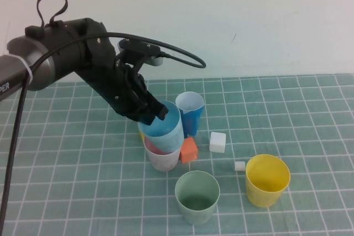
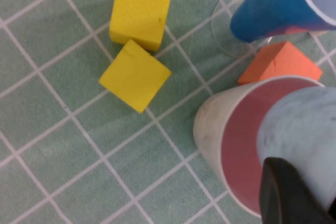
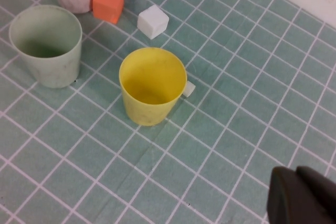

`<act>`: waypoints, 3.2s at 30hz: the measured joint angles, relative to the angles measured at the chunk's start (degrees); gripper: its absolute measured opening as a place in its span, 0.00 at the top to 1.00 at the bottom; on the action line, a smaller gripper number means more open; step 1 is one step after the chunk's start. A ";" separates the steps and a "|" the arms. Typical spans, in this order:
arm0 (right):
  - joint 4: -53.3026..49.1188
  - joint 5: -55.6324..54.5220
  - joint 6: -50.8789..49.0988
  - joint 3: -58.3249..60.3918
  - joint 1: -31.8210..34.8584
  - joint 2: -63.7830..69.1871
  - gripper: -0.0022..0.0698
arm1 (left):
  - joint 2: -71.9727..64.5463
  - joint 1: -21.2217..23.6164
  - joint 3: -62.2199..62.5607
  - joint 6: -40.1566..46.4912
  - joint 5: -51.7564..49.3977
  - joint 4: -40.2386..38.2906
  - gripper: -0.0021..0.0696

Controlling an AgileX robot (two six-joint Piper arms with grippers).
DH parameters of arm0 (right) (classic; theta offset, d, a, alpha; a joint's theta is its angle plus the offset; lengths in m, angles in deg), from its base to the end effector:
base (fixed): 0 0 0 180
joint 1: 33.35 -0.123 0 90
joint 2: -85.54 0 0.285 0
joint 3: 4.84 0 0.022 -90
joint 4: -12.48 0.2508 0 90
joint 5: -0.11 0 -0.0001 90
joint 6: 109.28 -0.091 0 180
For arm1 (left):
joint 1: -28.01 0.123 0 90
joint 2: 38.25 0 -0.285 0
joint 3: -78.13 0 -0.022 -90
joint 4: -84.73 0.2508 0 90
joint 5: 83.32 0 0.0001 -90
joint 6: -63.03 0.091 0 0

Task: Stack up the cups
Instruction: Place the blue cup on the pink cup, then pick up the yellow cup, then place the yellow cup on the green cup

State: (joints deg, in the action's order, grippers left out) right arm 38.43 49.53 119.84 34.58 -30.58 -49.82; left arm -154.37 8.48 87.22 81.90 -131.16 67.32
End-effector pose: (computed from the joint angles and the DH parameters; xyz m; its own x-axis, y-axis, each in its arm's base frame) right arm 0.1110 0.0249 0.3153 -0.4439 -0.4727 -0.7613 -0.5155 0.8296 -0.2144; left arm 0.3808 -0.1565 0.2470 -0.7864 0.4048 -0.4666 0.5186 0.8430 -0.1429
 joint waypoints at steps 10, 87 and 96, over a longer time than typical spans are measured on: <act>0.00 0.00 0.00 0.00 0.00 0.03 0.97 | 0.10 0.22 0.00 -0.63 0.29 1.80 0.96; 9.27 -3.24 18.73 -30.12 -15.05 70.02 0.94 | 87.40 0.23 -62.35 -17.45 17.79 22.06 0.97; 9.39 4.85 15.42 -42.35 -23.16 64.03 0.94 | 87.40 0.23 -62.35 -17.45 18.28 22.06 0.97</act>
State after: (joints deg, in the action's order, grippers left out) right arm 47.81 54.37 135.26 -7.76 -53.74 14.21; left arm -66.97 8.71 24.87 64.45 -112.87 89.37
